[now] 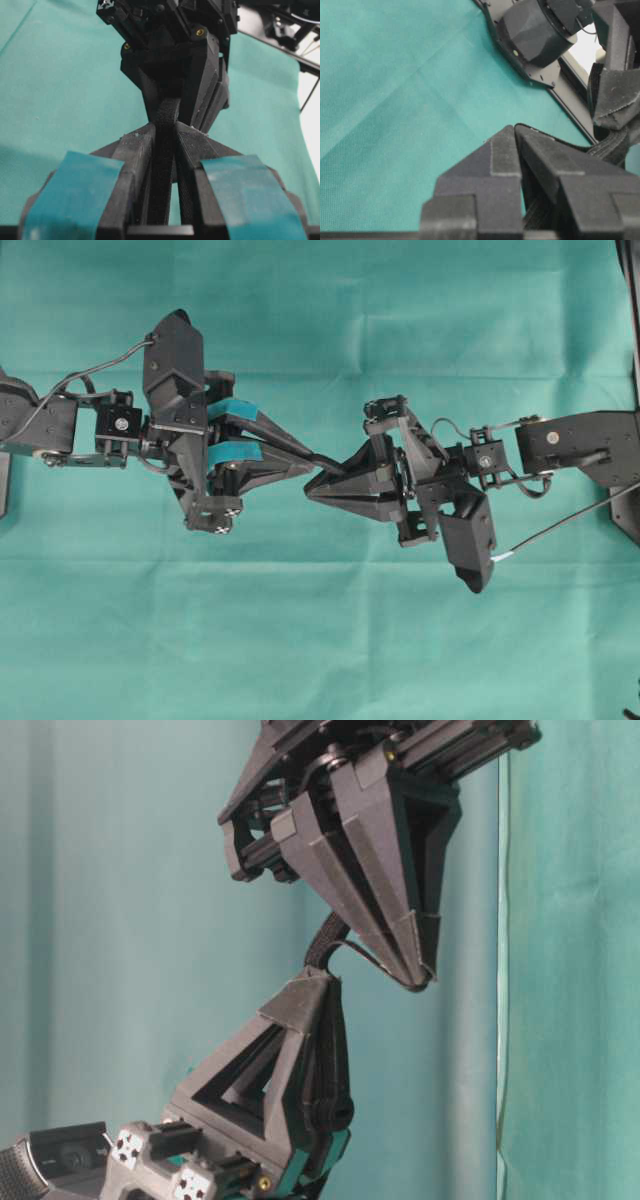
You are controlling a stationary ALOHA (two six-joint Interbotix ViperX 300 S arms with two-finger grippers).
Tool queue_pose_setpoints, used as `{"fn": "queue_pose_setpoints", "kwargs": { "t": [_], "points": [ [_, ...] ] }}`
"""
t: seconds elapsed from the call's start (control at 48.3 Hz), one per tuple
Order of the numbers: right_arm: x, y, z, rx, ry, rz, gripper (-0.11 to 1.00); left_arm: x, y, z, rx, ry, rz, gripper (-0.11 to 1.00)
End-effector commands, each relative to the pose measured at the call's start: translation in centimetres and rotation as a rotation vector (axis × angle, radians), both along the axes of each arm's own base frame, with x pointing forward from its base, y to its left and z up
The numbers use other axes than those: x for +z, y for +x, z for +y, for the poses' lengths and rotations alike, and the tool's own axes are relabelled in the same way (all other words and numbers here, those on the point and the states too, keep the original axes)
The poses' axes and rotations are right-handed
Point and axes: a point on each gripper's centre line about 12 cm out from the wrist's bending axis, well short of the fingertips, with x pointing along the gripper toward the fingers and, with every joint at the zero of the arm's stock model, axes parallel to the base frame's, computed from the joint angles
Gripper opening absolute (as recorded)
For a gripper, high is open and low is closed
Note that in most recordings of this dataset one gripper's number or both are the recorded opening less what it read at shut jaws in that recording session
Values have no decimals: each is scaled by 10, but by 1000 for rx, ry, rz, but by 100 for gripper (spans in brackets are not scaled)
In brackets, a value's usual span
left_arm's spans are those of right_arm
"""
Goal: Peel off the Velcro with your right arm.
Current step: 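Keep pulling the right gripper rightward, separating the Velcro layers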
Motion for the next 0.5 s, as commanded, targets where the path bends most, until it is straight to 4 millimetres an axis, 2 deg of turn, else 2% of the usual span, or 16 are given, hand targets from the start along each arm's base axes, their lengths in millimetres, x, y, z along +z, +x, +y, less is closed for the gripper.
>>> {"fn": "queue_pose_setpoints", "kwargs": {
  "t": [0.0,0.476],
  "points": [
    [11,1,2,6,2,-33,-9,15,-1,2,6,-2,-52,10],
    [13,-19,4,11,11,-29,-9,15,0,1,4,-2,-55,10]
  ]
}}
